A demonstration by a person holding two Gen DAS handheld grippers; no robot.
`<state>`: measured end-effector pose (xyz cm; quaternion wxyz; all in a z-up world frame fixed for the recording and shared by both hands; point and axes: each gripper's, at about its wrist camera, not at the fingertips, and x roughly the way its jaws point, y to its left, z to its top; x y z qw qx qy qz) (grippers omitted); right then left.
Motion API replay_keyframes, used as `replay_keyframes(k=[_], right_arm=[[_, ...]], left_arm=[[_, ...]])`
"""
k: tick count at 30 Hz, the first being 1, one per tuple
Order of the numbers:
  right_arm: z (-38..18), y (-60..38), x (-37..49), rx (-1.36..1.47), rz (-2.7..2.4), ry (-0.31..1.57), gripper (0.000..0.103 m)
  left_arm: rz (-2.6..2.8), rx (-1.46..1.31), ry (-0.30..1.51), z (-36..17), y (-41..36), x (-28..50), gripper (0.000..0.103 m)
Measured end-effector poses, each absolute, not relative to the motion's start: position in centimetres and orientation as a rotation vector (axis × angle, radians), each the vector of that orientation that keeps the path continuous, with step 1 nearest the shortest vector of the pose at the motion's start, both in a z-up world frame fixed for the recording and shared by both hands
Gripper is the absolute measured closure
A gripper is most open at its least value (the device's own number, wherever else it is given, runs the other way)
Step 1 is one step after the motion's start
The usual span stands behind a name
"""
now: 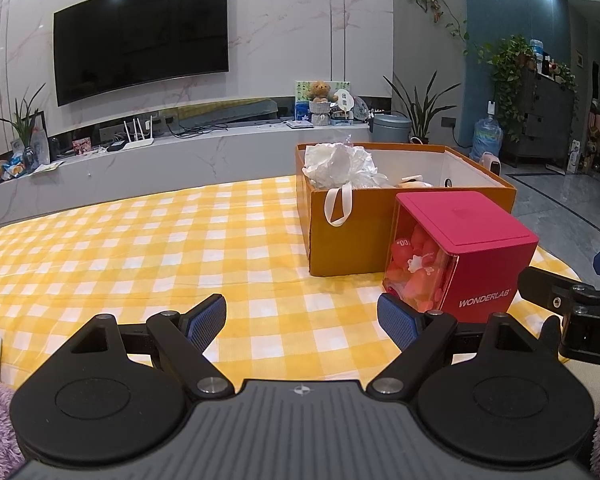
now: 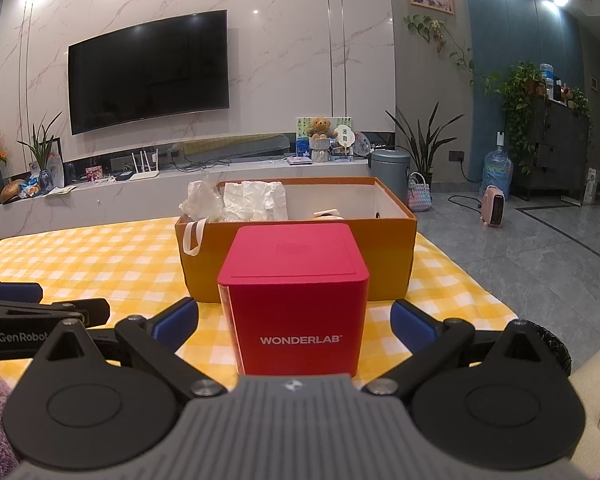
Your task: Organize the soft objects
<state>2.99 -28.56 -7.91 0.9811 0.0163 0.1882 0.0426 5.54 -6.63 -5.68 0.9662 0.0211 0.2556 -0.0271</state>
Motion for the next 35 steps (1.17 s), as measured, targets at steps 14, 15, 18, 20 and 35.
replay_keyframes(k=[14,15,18,20,35], right_arm=[[-8.14,-28.48,3.05,0.033,0.087,0.384,0.003],[-8.2,-28.45,3.03,0.033,0.088,0.384,0.003],[-8.37,-28.42,2.97,0.033,0.088,0.387,0.003],[-8.35,-28.41,2.97,0.033,0.087,0.386,0.003],[-8.47,-28.36,3.14,0.032,0.089,0.395,0.003]], left_arm=[[-0.034,0.045,0.513,-5.29,-6.61,5.43,0.003],[-0.032,0.043,0.513,-5.27,-6.55,5.45,0.003],[-0.034,0.035,0.517,-5.28,-6.53,5.41,0.003],[-0.032,0.039,0.515,-5.28,-6.57,5.34,0.003],[-0.033,0.034,0.511,-5.07,-6.54,5.23,0.003]])
